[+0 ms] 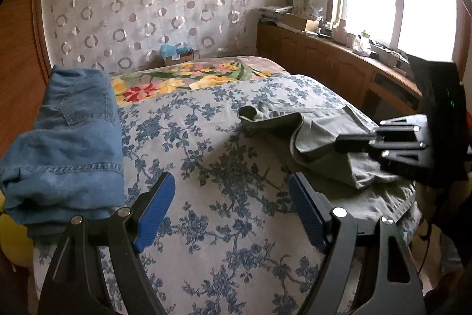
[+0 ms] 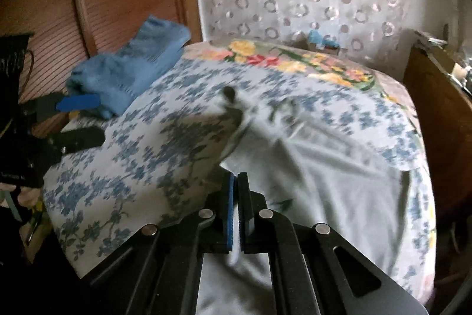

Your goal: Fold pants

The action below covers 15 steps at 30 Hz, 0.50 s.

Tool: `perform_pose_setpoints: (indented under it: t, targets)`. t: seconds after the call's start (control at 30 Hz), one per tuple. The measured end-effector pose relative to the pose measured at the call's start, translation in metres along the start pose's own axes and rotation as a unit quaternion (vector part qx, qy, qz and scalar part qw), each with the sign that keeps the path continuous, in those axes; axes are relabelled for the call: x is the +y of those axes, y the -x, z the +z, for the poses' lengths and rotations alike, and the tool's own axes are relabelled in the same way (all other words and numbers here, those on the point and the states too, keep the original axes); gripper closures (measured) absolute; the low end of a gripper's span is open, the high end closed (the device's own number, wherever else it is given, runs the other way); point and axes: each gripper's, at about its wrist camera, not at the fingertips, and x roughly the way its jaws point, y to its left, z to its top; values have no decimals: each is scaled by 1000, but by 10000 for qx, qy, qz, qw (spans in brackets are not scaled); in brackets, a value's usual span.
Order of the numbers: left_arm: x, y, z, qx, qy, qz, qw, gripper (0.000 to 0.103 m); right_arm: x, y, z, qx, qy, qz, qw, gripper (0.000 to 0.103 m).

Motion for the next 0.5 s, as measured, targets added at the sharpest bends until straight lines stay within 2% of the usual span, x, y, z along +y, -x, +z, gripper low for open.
perform_pose_setpoints:
  t: [0.27, 0.5]
  targets:
    - [-11, -11, 13, 30, -135, -23, 9999, 23, -31, 21, 8, -257, -110, -359, 9990, 101]
    - [-19, -25, 24, 98, -196, -28, 9998, 23, -51, 21, 14, -269, -10, -598, 9978, 101]
